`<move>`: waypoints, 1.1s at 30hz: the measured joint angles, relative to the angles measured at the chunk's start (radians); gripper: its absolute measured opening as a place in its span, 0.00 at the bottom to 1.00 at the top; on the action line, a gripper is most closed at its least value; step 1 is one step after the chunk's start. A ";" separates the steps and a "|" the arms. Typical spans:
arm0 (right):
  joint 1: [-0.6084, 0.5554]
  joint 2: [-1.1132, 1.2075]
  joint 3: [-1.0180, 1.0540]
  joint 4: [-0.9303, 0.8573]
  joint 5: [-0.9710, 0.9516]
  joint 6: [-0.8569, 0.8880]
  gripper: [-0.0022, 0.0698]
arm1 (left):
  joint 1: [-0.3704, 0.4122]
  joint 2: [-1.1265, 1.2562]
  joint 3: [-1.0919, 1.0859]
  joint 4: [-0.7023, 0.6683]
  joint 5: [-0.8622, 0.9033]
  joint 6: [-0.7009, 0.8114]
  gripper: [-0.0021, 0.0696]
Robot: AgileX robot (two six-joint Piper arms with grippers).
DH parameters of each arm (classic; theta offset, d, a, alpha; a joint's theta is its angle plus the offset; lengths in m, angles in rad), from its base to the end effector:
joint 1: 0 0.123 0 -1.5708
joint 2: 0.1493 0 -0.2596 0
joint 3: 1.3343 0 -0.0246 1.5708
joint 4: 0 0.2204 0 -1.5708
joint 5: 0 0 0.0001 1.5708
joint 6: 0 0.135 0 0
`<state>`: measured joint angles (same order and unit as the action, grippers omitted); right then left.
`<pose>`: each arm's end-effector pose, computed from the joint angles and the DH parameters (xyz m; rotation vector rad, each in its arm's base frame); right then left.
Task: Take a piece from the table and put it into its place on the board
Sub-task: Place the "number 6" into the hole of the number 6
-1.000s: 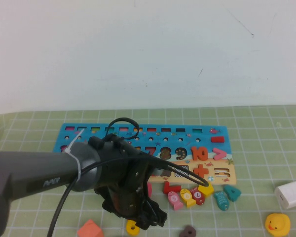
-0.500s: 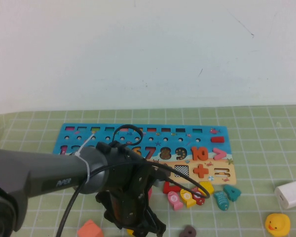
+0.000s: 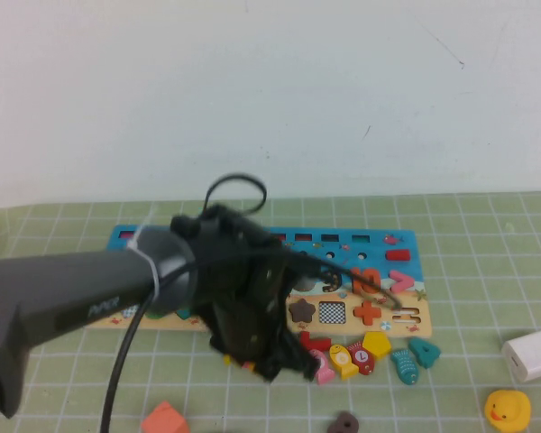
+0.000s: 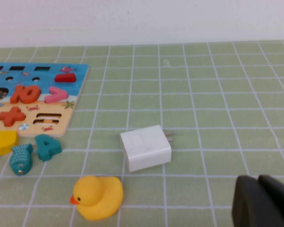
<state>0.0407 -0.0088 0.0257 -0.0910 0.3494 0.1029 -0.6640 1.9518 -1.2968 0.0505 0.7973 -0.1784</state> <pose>0.0909 -0.0005 0.1623 0.0001 1.8484 0.0117 0.2849 -0.2167 0.1171 0.7510 2.8393 -0.0706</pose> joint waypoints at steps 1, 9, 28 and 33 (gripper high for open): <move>0.000 0.000 0.000 0.000 0.000 0.000 0.03 | 0.000 -0.006 -0.032 0.003 0.014 0.000 0.41; 0.000 0.000 0.000 0.000 0.000 0.000 0.03 | 0.047 0.035 -0.300 -0.015 0.123 0.002 0.41; 0.000 0.000 0.000 0.000 0.000 0.000 0.03 | 0.141 0.309 -0.549 -0.039 0.182 0.053 0.41; 0.000 0.000 0.000 0.000 0.000 0.000 0.03 | 0.170 0.332 -0.554 -0.036 0.170 0.067 0.41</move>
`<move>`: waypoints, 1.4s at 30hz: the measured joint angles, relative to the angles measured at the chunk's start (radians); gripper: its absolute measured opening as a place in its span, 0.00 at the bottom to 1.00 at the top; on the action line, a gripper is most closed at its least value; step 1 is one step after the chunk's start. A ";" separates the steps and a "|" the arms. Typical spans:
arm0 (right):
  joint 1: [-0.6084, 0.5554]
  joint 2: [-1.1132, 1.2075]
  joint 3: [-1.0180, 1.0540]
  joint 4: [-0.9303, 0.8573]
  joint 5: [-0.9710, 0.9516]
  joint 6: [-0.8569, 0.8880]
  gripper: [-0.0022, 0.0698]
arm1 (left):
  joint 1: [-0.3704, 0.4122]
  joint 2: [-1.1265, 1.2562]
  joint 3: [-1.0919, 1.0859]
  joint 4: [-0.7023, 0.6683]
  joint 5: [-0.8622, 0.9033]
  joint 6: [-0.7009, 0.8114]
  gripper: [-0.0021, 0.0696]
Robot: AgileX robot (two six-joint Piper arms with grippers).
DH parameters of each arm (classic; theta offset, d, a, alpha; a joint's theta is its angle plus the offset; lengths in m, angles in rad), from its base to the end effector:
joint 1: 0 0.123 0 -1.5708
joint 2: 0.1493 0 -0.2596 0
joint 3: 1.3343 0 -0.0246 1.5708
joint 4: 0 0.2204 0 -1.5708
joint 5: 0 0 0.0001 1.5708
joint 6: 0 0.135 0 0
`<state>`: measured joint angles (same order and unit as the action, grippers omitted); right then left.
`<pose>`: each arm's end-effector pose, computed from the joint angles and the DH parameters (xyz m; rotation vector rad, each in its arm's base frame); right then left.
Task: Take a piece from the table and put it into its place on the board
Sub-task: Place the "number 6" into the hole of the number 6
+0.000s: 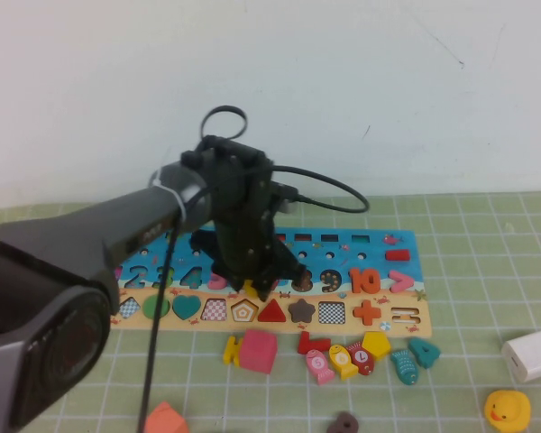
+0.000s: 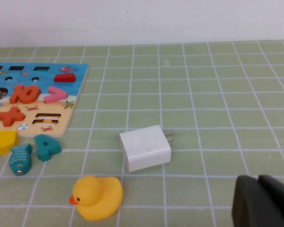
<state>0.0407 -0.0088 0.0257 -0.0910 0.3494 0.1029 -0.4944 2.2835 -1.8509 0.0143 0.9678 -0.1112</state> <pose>0.0909 -0.0005 0.1623 0.0001 1.8484 0.0117 0.3943 -0.2107 0.1099 0.5598 2.8357 -0.0939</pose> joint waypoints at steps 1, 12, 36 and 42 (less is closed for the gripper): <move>0.000 0.000 0.000 0.000 0.000 0.000 0.03 | 0.012 0.002 0.000 -0.007 -0.003 0.010 0.41; 0.000 0.000 0.000 0.000 0.000 0.000 0.03 | 0.078 0.023 -0.004 -0.120 -0.042 0.167 0.41; 0.000 0.000 0.000 0.000 0.000 0.000 0.03 | 0.078 0.058 -0.019 -0.092 -0.089 0.220 0.41; 0.000 0.000 0.000 0.000 0.000 0.000 0.03 | 0.078 0.059 -0.019 -0.092 -0.102 0.220 0.42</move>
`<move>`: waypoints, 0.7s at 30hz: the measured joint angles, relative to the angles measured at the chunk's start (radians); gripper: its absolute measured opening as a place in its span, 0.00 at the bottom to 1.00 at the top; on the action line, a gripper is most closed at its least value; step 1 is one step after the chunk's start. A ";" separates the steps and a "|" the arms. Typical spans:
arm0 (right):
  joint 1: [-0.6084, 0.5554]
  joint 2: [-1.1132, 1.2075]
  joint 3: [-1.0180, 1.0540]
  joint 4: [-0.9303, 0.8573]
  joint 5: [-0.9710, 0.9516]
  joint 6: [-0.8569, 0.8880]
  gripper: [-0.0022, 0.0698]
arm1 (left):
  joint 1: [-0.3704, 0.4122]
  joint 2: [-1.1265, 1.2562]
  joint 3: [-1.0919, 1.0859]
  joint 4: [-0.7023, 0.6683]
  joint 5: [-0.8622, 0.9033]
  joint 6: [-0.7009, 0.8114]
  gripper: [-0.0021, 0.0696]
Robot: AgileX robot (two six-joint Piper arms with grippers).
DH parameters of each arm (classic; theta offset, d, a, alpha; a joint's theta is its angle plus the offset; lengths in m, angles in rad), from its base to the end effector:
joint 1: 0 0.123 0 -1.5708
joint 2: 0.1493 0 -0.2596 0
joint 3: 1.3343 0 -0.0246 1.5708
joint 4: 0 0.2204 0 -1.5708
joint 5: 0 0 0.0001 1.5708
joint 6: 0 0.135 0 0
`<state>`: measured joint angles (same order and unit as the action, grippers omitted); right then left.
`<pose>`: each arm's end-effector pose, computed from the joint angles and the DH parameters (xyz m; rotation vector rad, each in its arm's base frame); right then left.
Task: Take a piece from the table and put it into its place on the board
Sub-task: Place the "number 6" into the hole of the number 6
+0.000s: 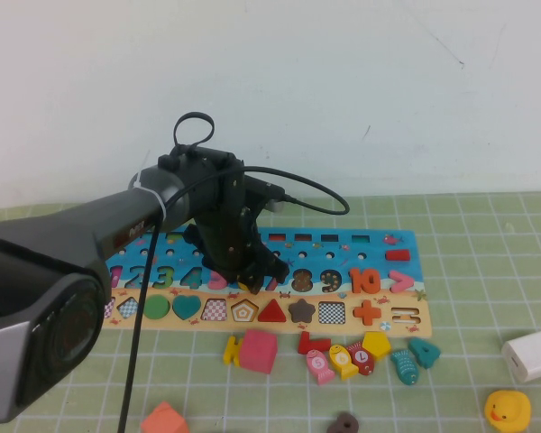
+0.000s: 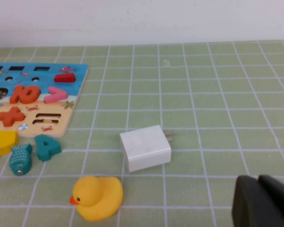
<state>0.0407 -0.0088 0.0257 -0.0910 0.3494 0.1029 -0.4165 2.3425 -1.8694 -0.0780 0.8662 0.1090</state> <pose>0.0909 -0.0005 0.1623 0.0001 1.8484 0.0117 0.4197 -0.1944 0.0920 0.6795 2.7498 -0.1643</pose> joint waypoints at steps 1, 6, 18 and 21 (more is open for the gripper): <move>0.000 0.000 0.000 0.000 0.000 0.000 0.03 | 0.000 0.000 0.000 0.000 -0.002 0.000 0.44; 0.000 0.000 0.000 0.000 0.000 0.000 0.03 | 0.000 0.002 0.000 0.000 -0.007 0.000 0.51; 0.000 0.000 0.000 0.000 0.000 0.000 0.03 | 0.000 0.002 -0.033 0.000 0.013 0.000 0.52; 0.000 0.000 0.000 0.000 0.000 0.000 0.03 | 0.000 0.002 -0.073 0.000 0.038 0.000 0.48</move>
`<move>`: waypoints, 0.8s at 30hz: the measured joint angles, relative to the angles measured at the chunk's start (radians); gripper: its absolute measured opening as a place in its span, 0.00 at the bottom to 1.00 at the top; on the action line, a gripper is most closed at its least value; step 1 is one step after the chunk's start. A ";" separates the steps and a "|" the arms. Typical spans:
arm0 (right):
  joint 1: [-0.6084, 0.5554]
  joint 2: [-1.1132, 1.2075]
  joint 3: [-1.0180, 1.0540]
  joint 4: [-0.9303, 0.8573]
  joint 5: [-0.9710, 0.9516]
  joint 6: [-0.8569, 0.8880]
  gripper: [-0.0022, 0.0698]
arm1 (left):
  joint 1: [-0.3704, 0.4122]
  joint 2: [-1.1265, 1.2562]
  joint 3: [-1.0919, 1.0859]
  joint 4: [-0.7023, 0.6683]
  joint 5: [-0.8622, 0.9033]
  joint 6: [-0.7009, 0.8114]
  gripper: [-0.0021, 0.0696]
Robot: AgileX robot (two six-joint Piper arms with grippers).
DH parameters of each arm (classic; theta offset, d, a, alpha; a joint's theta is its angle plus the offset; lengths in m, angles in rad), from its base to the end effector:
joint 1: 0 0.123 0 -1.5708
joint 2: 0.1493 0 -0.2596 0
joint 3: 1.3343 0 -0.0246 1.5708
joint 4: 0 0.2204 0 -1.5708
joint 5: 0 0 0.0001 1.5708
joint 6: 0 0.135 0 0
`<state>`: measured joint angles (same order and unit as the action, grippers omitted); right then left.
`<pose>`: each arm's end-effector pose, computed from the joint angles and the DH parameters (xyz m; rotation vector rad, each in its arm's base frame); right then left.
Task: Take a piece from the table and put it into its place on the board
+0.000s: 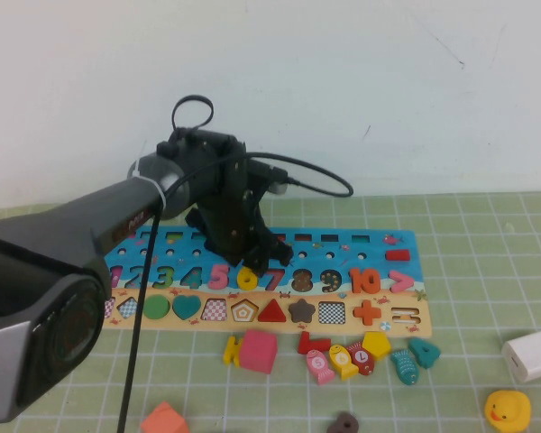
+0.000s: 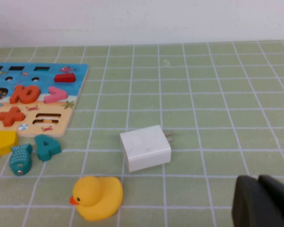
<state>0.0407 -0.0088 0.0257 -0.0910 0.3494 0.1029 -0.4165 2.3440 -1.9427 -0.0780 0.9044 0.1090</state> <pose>0.0909 -0.0005 0.1623 0.0001 1.8484 0.0117 0.4271 -0.1980 0.1086 0.6765 2.7161 -0.1730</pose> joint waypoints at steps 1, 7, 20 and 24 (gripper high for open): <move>0.000 0.000 0.000 0.000 0.000 0.000 0.03 | 0.000 0.000 -0.012 0.000 0.005 0.000 0.46; 0.000 0.000 0.000 0.000 0.000 0.000 0.03 | 0.000 0.000 -0.034 0.000 0.028 0.000 0.35; 0.000 0.000 0.000 0.000 0.000 0.000 0.03 | 0.000 -0.221 0.070 0.020 0.082 0.066 0.04; 0.000 0.000 0.000 0.000 0.000 0.000 0.03 | 0.000 -0.432 0.276 0.015 0.000 0.072 0.03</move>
<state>0.0407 -0.0088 0.0257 -0.0910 0.3494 0.1029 -0.4165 1.9119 -1.6671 -0.0633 0.9046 0.1806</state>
